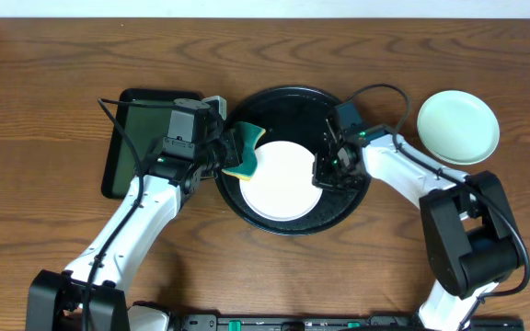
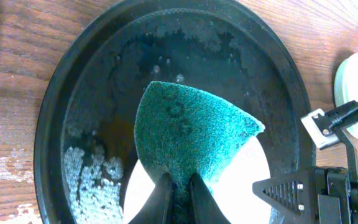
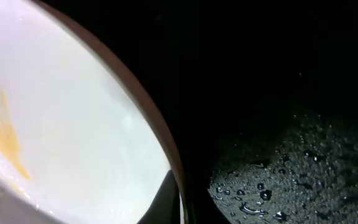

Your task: Clean dirty plates on tray and stack at the side

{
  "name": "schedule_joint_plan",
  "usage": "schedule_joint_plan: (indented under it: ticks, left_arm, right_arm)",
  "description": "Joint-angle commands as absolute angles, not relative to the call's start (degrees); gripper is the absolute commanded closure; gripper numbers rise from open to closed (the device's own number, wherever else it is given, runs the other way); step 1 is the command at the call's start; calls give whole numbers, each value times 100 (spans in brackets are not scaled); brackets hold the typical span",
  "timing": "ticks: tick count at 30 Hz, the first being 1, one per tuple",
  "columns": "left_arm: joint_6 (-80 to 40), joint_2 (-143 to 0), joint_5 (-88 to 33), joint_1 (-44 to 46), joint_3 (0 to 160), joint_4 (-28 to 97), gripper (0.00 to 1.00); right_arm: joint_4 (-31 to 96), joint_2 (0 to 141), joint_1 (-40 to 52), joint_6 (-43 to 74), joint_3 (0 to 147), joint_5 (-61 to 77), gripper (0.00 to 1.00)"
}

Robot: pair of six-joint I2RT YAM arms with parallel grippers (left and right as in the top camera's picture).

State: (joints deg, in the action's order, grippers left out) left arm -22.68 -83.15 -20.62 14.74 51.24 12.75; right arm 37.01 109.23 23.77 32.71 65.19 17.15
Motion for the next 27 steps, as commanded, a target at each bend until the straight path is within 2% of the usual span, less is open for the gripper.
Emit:
schedule_joint_plan:
  ticks: [1,13,20,27]
  left_arm:
    - [-2375,-8311,-2029,1496,5175,1295,92]
    - [-3339,-8982,-2029,2075,5164,864,93]
    - [-3356,-9404,-1979,2600,5164,362,92]
    - [-3868,-9738,-779,3026,5164,67,93]
  right_arm:
    - [3701,11135,2359,3380,6333,1398,98]
    - [3271,11135,1911,3293,6333,1393,98]
    - [2998,11135,1691,3269,6333,1374,98]
    - [3000,11135,1785,3127,6333,1372,98]
